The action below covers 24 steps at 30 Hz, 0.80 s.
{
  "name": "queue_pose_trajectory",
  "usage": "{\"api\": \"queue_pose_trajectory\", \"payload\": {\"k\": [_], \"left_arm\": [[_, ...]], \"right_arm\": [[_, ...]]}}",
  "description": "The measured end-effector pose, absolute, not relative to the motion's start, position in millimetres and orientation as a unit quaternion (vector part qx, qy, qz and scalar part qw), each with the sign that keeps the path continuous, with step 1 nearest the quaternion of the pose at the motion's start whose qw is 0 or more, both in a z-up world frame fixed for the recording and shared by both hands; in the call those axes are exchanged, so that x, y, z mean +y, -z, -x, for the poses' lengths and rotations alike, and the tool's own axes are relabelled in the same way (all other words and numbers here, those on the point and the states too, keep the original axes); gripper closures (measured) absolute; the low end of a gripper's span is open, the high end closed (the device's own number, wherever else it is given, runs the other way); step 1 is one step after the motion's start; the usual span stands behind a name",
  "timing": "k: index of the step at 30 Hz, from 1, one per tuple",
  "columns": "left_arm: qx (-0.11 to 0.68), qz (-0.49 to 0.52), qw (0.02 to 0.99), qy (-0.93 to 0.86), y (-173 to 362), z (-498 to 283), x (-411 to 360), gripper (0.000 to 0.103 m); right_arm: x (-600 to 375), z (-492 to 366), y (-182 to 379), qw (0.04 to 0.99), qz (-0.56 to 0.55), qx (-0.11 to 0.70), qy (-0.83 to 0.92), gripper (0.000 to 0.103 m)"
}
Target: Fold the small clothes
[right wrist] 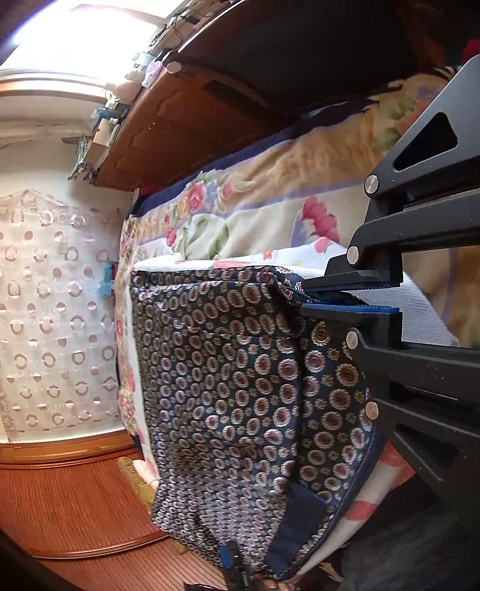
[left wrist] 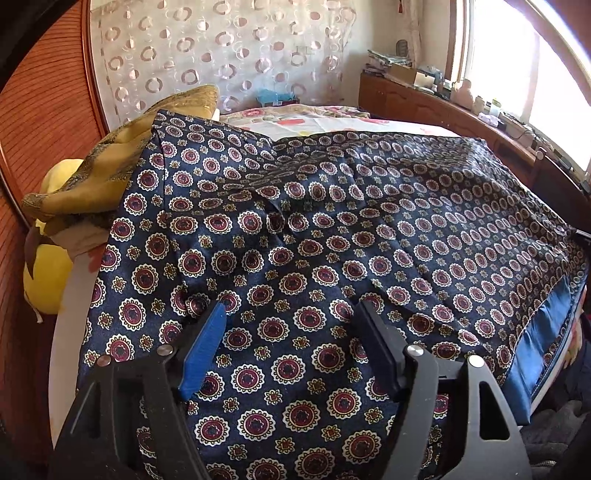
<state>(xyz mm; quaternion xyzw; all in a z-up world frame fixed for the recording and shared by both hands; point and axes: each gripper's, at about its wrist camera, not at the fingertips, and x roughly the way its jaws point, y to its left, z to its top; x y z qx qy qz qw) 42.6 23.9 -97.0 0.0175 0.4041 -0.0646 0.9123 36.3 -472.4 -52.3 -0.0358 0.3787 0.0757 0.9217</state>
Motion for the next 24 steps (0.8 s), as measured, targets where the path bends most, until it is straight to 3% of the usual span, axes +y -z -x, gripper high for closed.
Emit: {"api": "queue_pose_trajectory", "payload": {"k": [9, 17, 24], "left_arm": [[0.401, 0.003, 0.915, 0.029, 97, -31, 21, 0.030], [0.391, 0.002, 0.920, 0.030, 98, -13, 21, 0.030], [0.396, 0.008, 0.918, 0.024, 98, -13, 21, 0.029]], "right_arm": [[-437, -40, 49, 0.935, 0.054, 0.341, -0.081, 0.093], [-393, -60, 73, 0.923, 0.057, 0.360, -0.119, 0.075], [-378, -66, 90, 0.916, 0.072, 0.375, -0.120, 0.073]]}}
